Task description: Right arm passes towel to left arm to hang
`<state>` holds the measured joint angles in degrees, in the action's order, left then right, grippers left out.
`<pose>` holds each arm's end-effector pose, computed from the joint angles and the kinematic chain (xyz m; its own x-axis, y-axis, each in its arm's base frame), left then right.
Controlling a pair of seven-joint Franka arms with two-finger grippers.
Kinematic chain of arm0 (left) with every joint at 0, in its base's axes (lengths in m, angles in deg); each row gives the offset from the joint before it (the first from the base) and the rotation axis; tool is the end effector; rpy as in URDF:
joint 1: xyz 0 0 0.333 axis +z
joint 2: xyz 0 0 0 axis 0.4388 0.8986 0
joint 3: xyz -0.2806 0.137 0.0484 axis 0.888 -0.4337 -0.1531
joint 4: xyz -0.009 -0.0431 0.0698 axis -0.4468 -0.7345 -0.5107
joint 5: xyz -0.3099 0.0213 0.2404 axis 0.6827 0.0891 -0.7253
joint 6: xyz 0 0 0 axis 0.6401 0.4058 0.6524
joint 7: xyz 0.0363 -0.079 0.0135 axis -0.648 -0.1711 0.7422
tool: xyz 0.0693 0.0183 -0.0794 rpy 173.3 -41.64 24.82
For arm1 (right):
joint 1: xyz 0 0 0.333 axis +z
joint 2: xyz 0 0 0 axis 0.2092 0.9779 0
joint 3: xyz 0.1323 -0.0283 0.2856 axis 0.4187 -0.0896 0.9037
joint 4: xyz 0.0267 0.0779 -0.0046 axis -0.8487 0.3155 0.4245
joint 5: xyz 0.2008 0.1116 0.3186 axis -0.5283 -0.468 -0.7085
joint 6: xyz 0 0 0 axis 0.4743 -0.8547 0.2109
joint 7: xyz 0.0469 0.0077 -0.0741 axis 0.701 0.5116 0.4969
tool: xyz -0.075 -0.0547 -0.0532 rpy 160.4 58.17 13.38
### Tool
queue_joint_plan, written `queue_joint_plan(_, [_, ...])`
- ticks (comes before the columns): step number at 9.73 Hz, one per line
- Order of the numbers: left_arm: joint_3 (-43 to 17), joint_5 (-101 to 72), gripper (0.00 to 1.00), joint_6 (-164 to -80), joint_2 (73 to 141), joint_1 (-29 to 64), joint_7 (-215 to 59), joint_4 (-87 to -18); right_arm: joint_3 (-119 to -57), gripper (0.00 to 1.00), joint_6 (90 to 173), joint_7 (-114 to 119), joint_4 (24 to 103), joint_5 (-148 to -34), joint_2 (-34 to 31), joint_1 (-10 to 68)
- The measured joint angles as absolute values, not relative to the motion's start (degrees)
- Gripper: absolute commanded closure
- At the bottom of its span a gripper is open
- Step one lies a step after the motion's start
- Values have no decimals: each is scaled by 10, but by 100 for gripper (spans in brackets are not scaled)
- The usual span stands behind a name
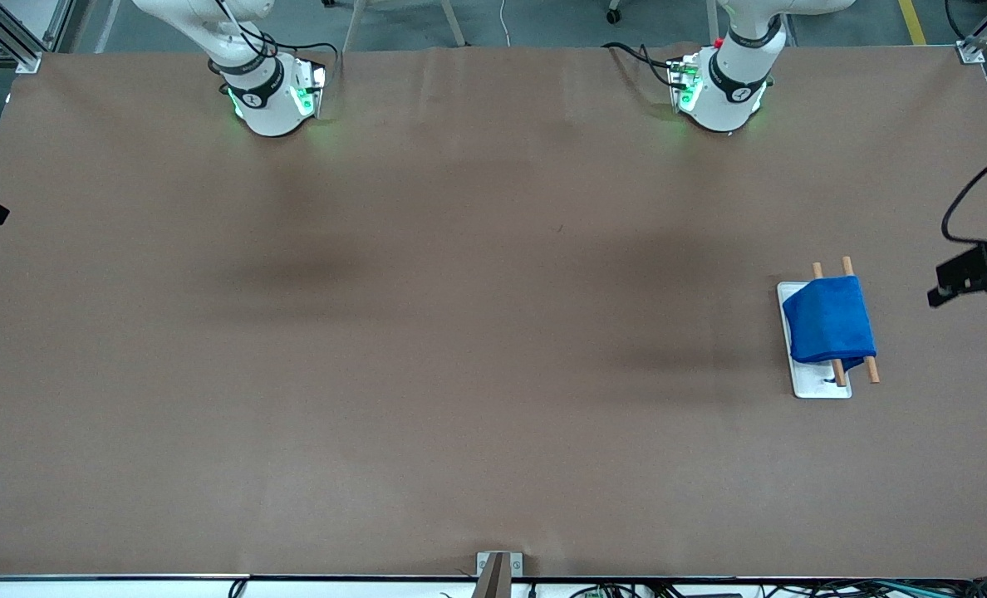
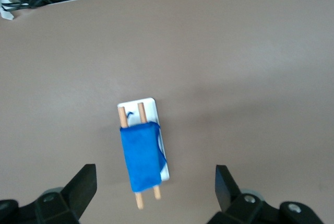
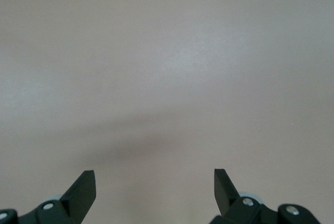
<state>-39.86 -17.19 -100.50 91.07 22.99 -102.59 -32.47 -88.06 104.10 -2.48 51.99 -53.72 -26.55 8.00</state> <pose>0.6154 0.0417 0.6190 0.9693 -0.2134 0.1219 -0.2205 -0.9742 0.0475 0.5372 -0.0934 0.6582 0.9843 -0.1711 0.0425 -0.1716 -0.9851 0.0089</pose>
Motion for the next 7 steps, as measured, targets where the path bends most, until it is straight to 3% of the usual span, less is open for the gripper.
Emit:
queue_joint_plan(4, [-364,-174,0,-900,819,234,-951,-325,-881,0,1041,-25,520,-537,-265,80])
queue_joint_plan(7, [-324,-197,0,-882,787,236,-892,-344,-881,0,1040,-25,520,-537,-265,79])
